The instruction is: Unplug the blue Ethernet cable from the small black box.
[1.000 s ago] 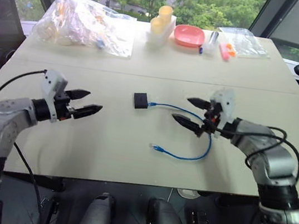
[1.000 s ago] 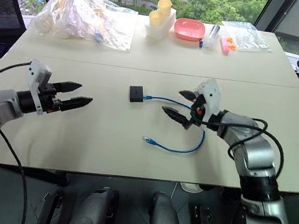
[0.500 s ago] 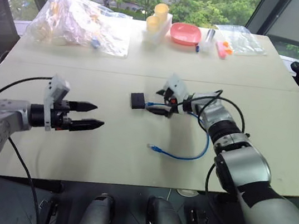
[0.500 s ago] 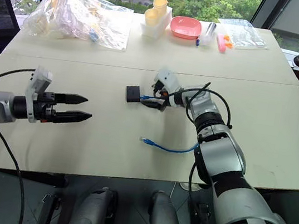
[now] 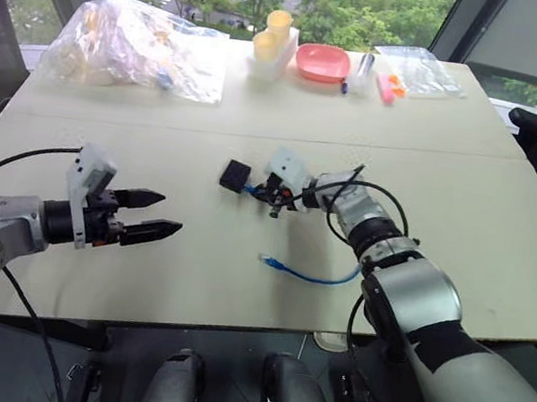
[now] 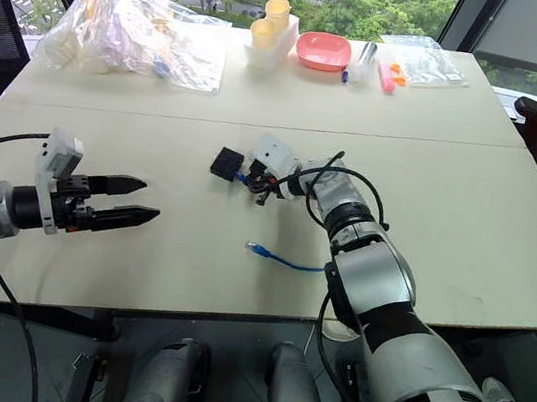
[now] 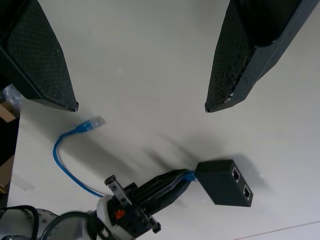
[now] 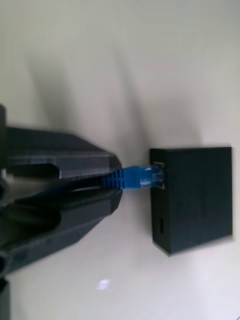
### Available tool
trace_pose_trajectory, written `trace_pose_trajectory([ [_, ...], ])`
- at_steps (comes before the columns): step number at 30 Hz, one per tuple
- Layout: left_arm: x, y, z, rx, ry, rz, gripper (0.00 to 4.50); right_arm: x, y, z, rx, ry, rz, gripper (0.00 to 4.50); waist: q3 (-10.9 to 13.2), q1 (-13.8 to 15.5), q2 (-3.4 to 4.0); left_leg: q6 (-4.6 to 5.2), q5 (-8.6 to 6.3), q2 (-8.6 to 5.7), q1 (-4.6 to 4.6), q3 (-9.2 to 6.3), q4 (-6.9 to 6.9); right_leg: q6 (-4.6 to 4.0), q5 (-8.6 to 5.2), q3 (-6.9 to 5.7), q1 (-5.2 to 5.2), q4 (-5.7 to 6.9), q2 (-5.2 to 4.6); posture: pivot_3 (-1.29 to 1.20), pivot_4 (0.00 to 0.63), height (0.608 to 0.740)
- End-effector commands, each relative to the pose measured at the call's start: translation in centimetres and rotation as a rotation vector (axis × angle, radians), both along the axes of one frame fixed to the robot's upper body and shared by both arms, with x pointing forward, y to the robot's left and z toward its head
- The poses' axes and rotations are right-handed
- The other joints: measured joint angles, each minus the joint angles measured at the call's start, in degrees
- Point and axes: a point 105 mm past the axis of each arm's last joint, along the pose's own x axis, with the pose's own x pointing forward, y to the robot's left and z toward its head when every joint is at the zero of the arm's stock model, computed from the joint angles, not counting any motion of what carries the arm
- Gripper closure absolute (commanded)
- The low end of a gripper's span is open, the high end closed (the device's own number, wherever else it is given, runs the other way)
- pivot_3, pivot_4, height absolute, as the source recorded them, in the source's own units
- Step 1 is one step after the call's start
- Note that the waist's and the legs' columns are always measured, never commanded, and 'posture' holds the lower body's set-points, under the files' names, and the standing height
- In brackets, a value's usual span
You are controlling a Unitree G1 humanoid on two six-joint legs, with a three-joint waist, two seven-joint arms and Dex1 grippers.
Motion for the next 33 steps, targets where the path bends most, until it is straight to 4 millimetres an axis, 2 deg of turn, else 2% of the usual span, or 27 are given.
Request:
trace_pose_trajectory([
  [1, 0.6, 0.3, 0.8, 0.033, -0.046, 0.002, 0.23, 0.6, -0.3, 0.5, -0.053, -0.088, -0.011, 4.42, 0.0, -0.1, 0.0, 0.0, 0.0, 0.0, 0.0, 0.0, 0.0, 0.0, 0.0, 0.0, 0.0, 0.01, 0.0, 0.0, 0.15, 0.74],
  [3, 1.6, 0.8, 1.1, 0.043, -0.08, 0.039, 0.23, 1.4, -0.9, 1.8, -0.087, -0.212, -0.016, 4.42, 0.0, -0.2, 0.01, 0.0, 0.0, 0.0, 0.0, 0.0, 0.0, 0.01, 0.0, 0.01, 0.0, 0.03, 0.0, 0.0, 0.15, 0.74],
  [5, 3.0, 1.6, 1.9, 0.022, -0.122, 0.084, 0.23, 2.5, -1.7, 4.2, -0.109, -0.384, -0.034, 4.42, 0.0, 0.2, 0.01, -0.17, 0.1, -0.02, -0.08, -0.04, 0.01, 0.0, -0.01, -0.01, -0.08, 0.07, -0.01, 0.0, 0.15, 0.74],
  [7, 4.8, 2.2, 3.5, -0.08, -0.146, 0.125, 0.23, 3.2, -2.7, 6.8, -0.126, -0.561, -0.034, 4.42, 0.0, 1.0, 0.01, -0.33, 0.2, -0.07, -0.22, -0.06, 0.02, 0.01, -0.01, -0.01, -0.2, 0.09, -0.03, 0.0, 0.15, 0.74],
  [10, 6.7, 2.4, 5.6, -0.201, -0.16, 0.118, 0.23, 3.0, -2.9, 9.2, -0.125, -0.73, 0.003, 4.42, 0.0, 1.0, -0.01, -0.43, 0.27, -0.12, -0.34, -0.03, 0.02, 0.07, -0.02, 0.03, -0.28, 0.05, -0.08, 0.0, 0.15, 0.74],
  [13, 9.5, 0.6, 7.9, -0.347, -0.155, 0.063, 0.23, 1.6, -2.4, 11.7, -0.084, -0.922, 0.075, 4.42, 0.0, 1.0, -0.06, -0.42, 0.27, -0.14, -0.39, -0.06, -0.01, 0.39, 0.01, 0.02, -0.31, 0.09, -0.05, 0.0, 0.15, 0.74],
  [15, 11.3, -1.4, 7.7, -0.352, -0.136, 0.009, 0.23, 0.2, -1.9, 12.4, -0.044, -0.981, 0.115, 4.42, 0.0, 1.0, -0.07, -0.41, 0.26, -0.14, -0.37, -0.08, -0.03, 0.52, -0.02, 0.0, -0.29, 0.16, -0.05, 0.0, 0.15, 0.74],
  [17, 12.4, -2.8, 7.3, -0.336, -0.119, -0.024, 0.23, -0.6, -1.6, 12.8, -0.027, -1.02, 0.125, 4.42, 0.0, 1.1, -0.07, -0.39, 0.24, -0.15, -0.35, -0.07, -0.04, 0.55, -0.04, 0.0, -0.29, 0.2, -0.04, 0.0, 0.15, 0.74],
  [20, 13.9, -4.2, 7.6, -0.4, -0.086, -0.048, 0.23, -1.6, -1.3, 13.3, -0.002, -1.053, 0.119, 4.42, 0.0, 0.9, -0.08, -0.35, 0.22, -0.16, -0.36, -0.05, -0.04, 0.56, -0.04, 0.02, -0.31, 0.21, -0.04, 0.0, 0.15, 0.74],
  [24, 14.6, -5.5, 8.1, -0.407, -0.088, -0.081, 0.23, -2.5, -0.9, 13.5, 0.007, -1.064, 0.121, 4.42, 0.1, 0.8, -0.09, -0.34, 0.22, -0.15, -0.36, -0.07, -0.04, 0.55, -0.05, 0.02, -0.35, 0.23, 0.0, 0.0, 0.15, 0.74],
  [29, 14.3, -6.8, 8.7, -0.432, -0.075, -0.167, 0.23, -3.2, -0.7, 13.9, -0.005, -1.089, 0.126, 4.42, 0.1, 1.0, -0.09, -0.34, 0.22, -0.16, -0.38, -0.07, -0.01, 0.56, -0.05, 0.01, -0.34, 0.22, -0.02, 0.0, 0.15, 0.74],
  [30, 14.1, -6.9, 8.8, -0.442, -0.069, -0.188, 0.81, -3.4, -0.6, 13.9, -0.006, -1.091, 0.128, 4.49, 0.1, 1.0, -0.09, -0.34, 0.22, -0.16, -0.38, -0.07, -0.01, 0.56, -0.06, 0.01, -0.33, 0.22, -0.03, 0.0, 0.15, 0.74],
  [33, 13.5, -7.2, 9.0, -0.454, -0.047, -0.25, 1.79, -3.7, -0.5, 13.8, -0.01, -1.091, 0.133, 4.49, 0.1, 1.0, -0.09, -0.34, 0.22, -0.16, -0.38, -0.08, -0.01, 0.56, -0.06, 0.01, -0.33, 0.22, -0.02, 0.0, 0.15, 0.74],
])
